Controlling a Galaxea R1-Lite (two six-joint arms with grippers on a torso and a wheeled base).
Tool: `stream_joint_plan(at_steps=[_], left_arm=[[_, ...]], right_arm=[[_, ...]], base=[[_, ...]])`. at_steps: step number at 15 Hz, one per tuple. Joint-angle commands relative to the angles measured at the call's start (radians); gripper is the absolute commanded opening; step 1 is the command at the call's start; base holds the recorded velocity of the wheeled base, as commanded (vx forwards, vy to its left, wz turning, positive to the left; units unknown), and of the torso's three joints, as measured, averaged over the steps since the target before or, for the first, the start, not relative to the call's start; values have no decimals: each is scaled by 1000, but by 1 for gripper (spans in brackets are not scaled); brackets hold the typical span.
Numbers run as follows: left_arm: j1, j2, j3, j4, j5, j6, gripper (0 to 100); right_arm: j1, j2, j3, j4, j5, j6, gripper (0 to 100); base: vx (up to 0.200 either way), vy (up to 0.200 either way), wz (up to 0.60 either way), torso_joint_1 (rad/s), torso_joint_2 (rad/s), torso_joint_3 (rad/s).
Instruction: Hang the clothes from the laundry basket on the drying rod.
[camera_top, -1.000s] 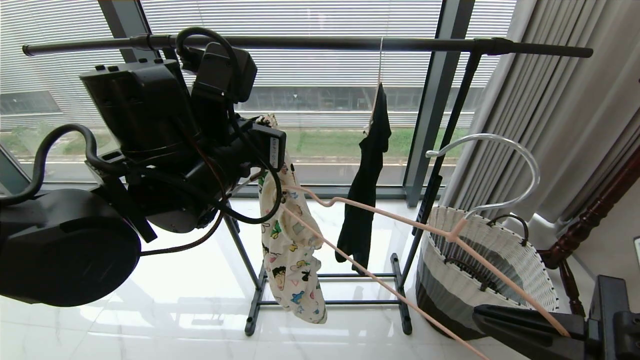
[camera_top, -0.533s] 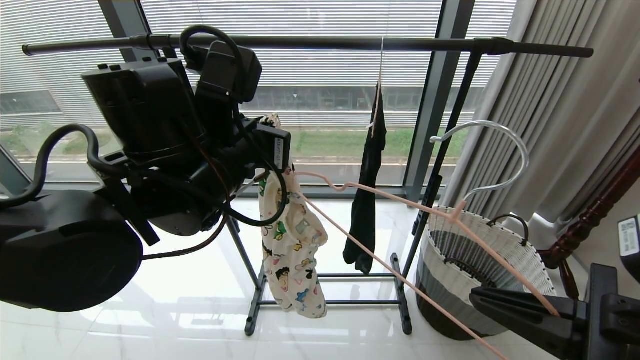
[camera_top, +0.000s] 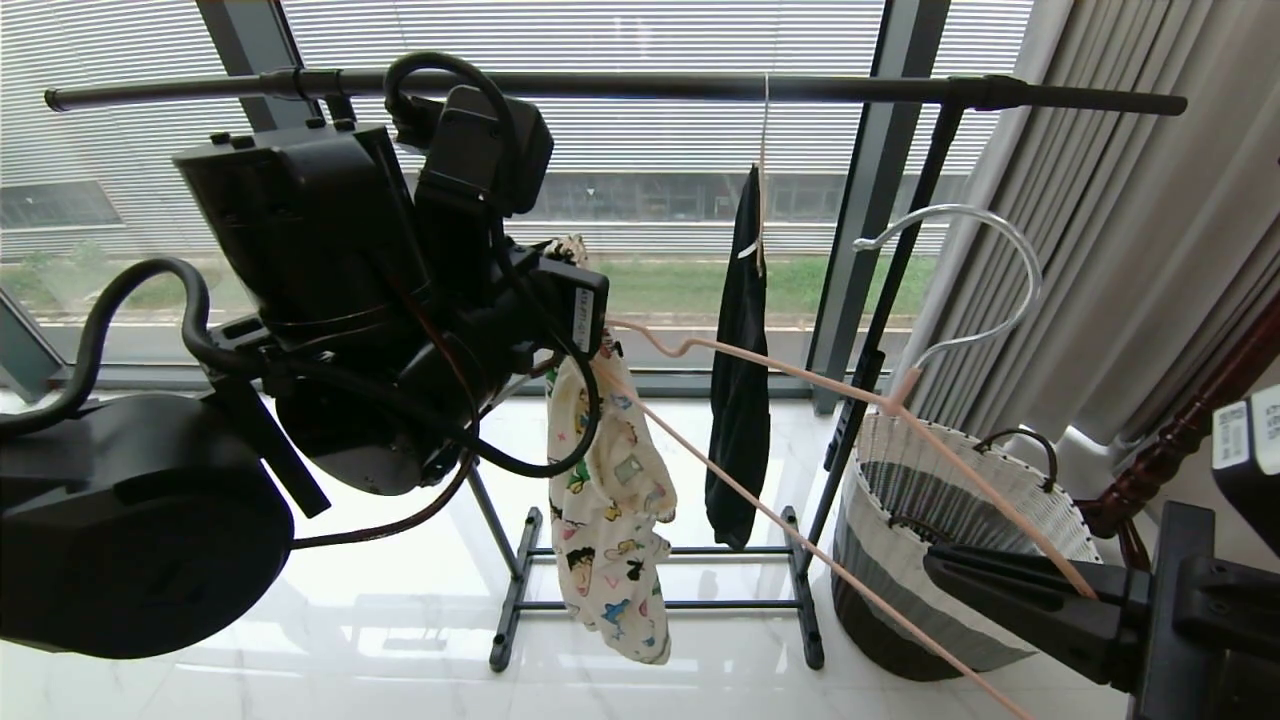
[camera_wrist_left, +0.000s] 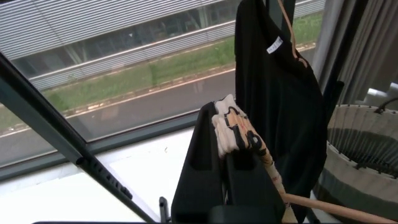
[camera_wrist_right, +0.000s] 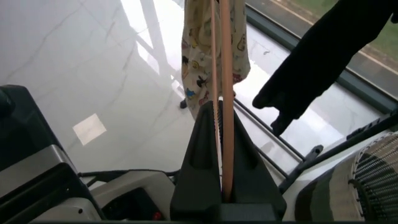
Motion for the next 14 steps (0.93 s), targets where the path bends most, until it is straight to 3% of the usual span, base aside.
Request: stream_joint_plan(at_steps=[1,7,14], left_arm=[[-6,-6,0,0,13,0,0],[-133,-1,0,0,90,-7,0],[-165,-20,-4,0,150,-12,0]], right_arm=[[-35,12,0,-13,0,2,0],[-46,112,-8,-126,0,0,0],[-70,258,-23,-261,-3,74,0]], base=[[0,0,0,0,0,0],[0,0,0,0,0,0],[0,0,0,0,0,0]])
